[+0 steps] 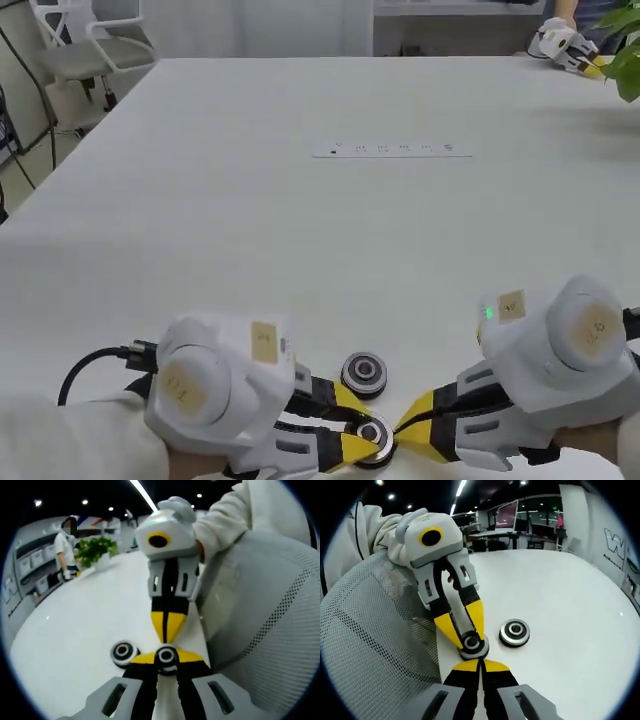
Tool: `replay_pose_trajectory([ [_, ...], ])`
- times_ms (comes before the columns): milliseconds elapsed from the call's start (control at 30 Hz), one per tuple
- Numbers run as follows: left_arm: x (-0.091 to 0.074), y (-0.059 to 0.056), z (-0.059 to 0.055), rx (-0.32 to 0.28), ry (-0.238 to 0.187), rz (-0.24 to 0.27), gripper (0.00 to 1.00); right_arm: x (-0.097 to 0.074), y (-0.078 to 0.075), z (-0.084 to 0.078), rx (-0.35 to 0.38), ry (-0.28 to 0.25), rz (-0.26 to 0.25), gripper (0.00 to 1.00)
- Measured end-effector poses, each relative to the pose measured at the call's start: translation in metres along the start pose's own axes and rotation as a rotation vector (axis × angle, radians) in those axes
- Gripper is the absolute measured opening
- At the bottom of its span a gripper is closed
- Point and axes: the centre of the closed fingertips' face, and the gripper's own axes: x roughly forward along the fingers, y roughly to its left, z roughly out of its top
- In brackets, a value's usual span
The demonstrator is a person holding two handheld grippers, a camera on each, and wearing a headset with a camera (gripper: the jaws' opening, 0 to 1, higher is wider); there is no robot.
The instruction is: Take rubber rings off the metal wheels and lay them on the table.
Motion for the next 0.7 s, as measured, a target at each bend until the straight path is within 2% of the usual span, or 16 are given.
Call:
replay_pose_trajectory([
  [133,0.0003,0.0005,0.0002,0.007,-0.011,0.005,0.14,-0.0006,-0.0023,0.0001,0.022,-0.001,-0.004,0.00],
  [300,0.0007,0.0004,0.0009,0.011,-0.015,0.001,0.15,-0.0048,-0.0033,0.0016,0.220,-0.026,0.025,0.00],
  [467,0.0011,0.0007,0.0015,0.009,-0.022,0.002,0.15,-0.0057,-0.0038,0.0028,0.251,-0.039,0.033,0.00],
  [600,0.0004,0.0005,0.0013,0.011,-0.032,0.001,0.14,-0.0076,-0.0047,0.0021,0.349,-0.062,0.060,0.00],
  [700,0.0004,0.0006,0.0009,-0.005,-0.057,-0.001,0.14,-0.0085,-0.0052,0.0019,0.366,-0.078,0.068,0.00],
])
